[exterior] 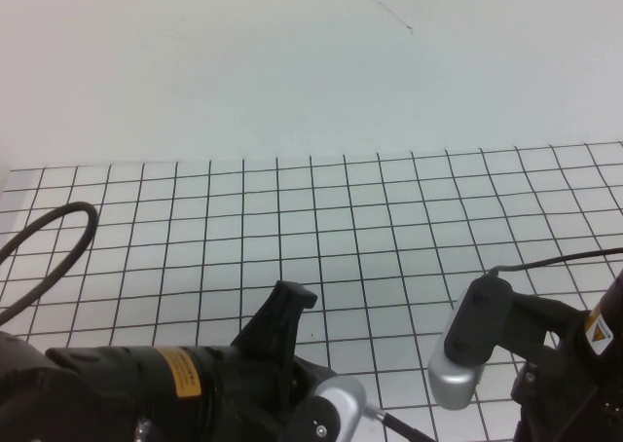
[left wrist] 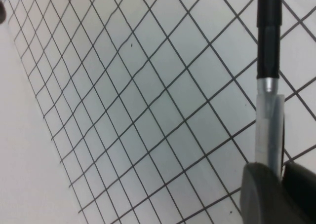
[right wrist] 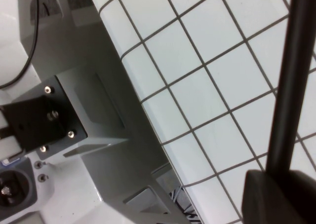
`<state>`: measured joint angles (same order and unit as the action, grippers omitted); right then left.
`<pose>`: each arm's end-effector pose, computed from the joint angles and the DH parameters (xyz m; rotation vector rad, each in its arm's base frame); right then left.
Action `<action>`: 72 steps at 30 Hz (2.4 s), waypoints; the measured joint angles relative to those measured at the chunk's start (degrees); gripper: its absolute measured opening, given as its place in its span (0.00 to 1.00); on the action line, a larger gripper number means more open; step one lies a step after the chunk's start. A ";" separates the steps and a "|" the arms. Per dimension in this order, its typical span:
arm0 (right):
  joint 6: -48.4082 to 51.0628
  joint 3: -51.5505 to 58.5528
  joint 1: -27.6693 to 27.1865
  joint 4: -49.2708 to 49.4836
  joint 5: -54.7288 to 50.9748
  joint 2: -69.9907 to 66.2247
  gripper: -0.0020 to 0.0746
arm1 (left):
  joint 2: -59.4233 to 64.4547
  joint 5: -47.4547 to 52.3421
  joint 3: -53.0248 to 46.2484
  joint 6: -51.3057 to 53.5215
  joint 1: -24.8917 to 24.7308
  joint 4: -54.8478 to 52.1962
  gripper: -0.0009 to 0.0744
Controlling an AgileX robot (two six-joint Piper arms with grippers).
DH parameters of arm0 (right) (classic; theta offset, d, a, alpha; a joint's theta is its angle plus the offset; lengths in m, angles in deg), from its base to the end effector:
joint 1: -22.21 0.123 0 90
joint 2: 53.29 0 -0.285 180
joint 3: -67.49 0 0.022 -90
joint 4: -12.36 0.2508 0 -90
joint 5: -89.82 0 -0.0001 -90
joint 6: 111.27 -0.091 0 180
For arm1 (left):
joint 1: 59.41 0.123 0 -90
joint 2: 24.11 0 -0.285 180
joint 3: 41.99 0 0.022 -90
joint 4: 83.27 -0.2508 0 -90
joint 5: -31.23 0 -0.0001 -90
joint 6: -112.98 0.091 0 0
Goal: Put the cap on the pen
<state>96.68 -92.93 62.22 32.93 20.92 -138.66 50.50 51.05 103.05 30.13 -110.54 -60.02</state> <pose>0.1616 0.1746 0.2784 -1.5473 2.5995 0.5361 0.1406 -0.1939 0.2790 2.0181 0.9402 0.0800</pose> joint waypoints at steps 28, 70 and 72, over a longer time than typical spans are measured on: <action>2.96 0.00 0.00 6.06 3.83 0.00 0.02 | -0.41 8.31 -0.08 27.84 0.17 22.07 0.06; -34.65 0.00 -0.10 -12.68 27.65 -9.64 0.02 | -5.77 -16.63 -0.09 8.91 0.10 30.76 0.01; -37.36 0.00 -0.10 -13.37 29.60 -11.73 0.02 | -7.40 -21.66 -0.09 6.34 0.10 33.01 0.01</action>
<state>59.32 -92.93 62.12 19.56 50.52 -150.39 43.10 29.40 102.96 36.47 -110.43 -27.02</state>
